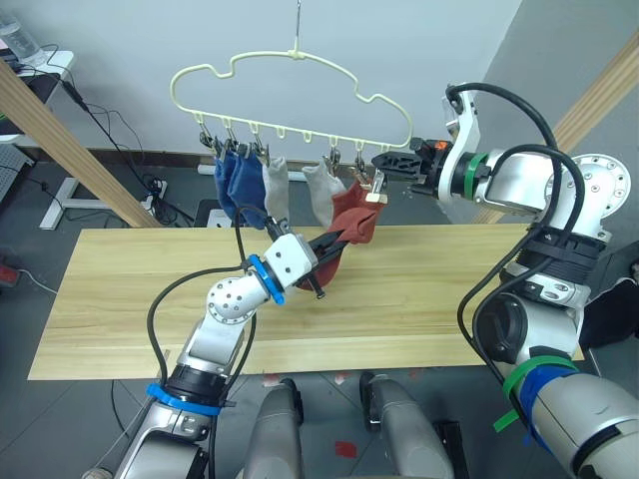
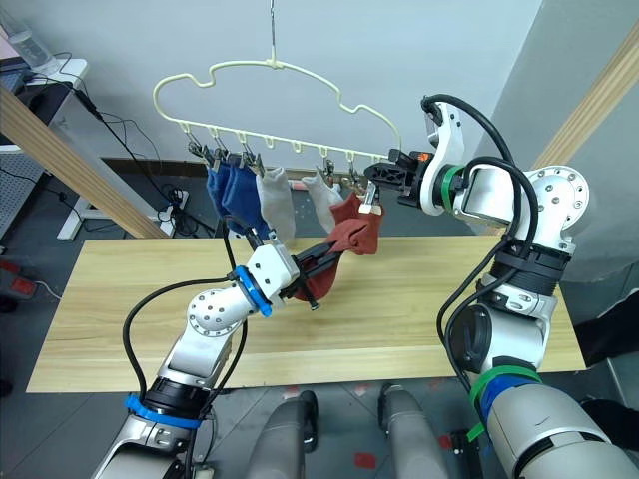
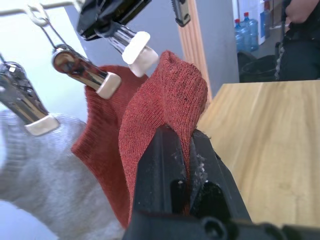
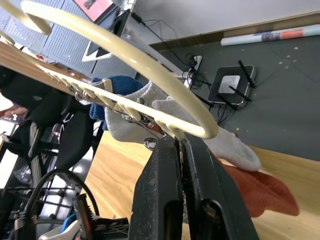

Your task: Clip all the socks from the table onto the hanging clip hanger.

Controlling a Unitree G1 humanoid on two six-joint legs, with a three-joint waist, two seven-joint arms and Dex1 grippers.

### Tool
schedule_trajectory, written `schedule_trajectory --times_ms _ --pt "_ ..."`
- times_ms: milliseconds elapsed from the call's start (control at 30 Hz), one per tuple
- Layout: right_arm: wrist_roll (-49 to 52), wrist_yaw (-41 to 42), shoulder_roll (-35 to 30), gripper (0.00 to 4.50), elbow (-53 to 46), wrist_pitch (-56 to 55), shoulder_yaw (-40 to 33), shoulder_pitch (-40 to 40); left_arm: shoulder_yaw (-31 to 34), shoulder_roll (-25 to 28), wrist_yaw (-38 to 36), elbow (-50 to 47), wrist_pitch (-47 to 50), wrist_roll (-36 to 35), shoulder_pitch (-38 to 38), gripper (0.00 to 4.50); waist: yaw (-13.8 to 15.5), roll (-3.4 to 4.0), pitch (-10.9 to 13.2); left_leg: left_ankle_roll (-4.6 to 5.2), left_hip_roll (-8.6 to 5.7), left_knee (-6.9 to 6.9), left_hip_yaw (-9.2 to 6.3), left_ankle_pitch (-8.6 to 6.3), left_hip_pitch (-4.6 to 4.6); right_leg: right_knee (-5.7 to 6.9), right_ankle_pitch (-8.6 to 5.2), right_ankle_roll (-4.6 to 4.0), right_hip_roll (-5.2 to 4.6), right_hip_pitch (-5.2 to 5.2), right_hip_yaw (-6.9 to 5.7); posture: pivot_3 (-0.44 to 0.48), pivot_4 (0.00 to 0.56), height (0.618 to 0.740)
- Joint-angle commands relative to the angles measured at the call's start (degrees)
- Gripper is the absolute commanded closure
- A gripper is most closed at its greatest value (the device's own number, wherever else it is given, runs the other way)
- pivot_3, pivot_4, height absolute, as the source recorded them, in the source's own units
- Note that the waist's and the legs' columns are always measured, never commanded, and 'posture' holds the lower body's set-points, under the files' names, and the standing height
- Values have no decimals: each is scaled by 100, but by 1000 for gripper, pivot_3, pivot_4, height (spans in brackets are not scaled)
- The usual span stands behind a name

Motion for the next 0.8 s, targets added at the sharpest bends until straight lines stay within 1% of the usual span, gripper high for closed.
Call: schedule_trajectory --times_ms 33,533,800 --pt "147 -144 -1 4500 -112 62 -50 19 -49 -39 165 -19 -250 79 -94 4478 -10 0 0 0 0 0 0 0 0 0 0 0 0 0 0 -111 327 740" --pt "619 -688 182 4500 -104 62 -219 72 -94 -93 575 350 -622 477 -522 4478 -46 0 0 0 0 1 -1 0 -1 1 -1 1 0 0 -1 -115 330 740" --pt "962 -928 183 4500 -96 62 -173 124 -152 -123 673 408 -636 517 -609 4478 -63 0 0 0 1 -2 -1 0 -1 0 0 1 0 0 -1 -109 330 740"
